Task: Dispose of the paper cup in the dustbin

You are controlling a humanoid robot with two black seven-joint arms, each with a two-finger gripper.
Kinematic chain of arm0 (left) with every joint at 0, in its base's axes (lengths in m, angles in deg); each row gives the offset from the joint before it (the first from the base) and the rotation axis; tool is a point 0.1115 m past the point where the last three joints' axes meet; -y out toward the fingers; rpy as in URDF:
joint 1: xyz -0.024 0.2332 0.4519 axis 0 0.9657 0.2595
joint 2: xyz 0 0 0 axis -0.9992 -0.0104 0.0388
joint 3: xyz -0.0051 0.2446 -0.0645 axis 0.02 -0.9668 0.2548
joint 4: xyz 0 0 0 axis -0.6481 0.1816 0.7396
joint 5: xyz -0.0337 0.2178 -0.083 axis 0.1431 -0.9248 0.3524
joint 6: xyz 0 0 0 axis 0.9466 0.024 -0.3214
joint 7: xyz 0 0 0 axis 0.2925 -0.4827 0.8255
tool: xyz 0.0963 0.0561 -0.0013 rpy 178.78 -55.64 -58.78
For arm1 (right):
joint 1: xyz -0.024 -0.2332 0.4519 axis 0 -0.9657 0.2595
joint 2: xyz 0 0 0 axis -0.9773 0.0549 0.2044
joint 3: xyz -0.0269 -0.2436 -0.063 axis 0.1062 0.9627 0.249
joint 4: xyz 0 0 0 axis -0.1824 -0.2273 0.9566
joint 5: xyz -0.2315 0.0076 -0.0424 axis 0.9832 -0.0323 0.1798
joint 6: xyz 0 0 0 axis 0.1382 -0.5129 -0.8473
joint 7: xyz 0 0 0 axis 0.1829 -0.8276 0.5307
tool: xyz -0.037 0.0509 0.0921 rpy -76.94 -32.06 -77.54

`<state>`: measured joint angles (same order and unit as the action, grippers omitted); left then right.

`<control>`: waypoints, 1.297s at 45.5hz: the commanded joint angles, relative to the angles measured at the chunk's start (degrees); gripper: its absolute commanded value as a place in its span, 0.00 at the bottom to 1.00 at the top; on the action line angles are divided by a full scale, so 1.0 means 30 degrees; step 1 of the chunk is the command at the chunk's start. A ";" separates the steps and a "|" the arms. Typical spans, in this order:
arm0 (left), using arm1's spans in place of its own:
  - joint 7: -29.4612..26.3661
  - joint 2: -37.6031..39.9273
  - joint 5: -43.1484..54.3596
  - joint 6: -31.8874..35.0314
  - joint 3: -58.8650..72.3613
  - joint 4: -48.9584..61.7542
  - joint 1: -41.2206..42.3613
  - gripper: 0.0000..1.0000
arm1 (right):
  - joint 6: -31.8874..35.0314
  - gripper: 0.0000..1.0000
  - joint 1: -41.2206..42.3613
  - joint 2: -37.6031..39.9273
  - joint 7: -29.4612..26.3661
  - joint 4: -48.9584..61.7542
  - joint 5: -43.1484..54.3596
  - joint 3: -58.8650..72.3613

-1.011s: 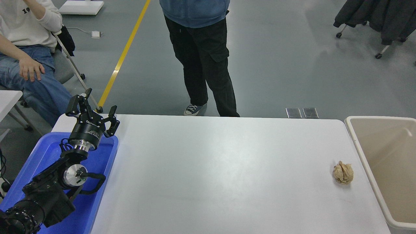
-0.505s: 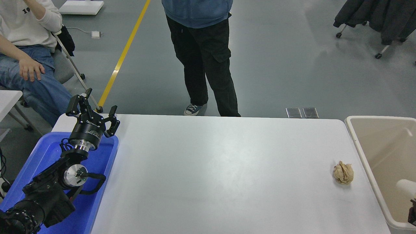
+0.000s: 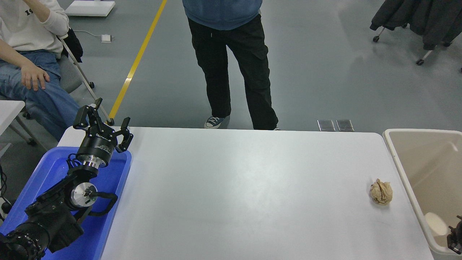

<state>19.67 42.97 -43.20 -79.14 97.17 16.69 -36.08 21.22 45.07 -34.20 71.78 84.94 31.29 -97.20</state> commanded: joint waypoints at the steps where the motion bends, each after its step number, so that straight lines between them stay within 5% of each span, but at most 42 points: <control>1: 0.0000 -0.0006 0.0001 0.0001 0.0000 0.0002 -0.0021 1.00 | 0.1799 1.00 0.1002 0.1043 0.0017 -0.0077 -0.0036 -0.0061; 19: 0.0000 0.0023 0.0001 0.0001 0.0000 0.0002 -0.0022 1.00 | 0.6516 1.00 0.4548 0.1952 0.0047 -0.0955 -0.0036 -0.2316; 28: 0.0000 0.0023 0.0001 0.0001 0.0000 0.0002 -0.0022 1.00 | 0.8070 1.00 0.5077 0.2040 0.0223 -0.4174 -0.0037 -0.3896; 42: 0.0000 0.0023 0.0001 0.0001 0.0000 0.0002 -0.0022 1.00 | 0.8189 1.00 0.4959 0.2217 0.0632 -1.1706 0.0051 -0.4719; 59: 0.0000 0.0023 0.0001 0.0001 0.0000 0.0002 -0.0022 1.00 | 0.8277 1.00 0.5165 -0.1093 0.2475 -1.2207 0.0345 -0.4602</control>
<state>19.67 43.03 -43.21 -79.14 97.13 16.71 -36.14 45.68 60.27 -32.69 75.17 50.82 32.06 -110.86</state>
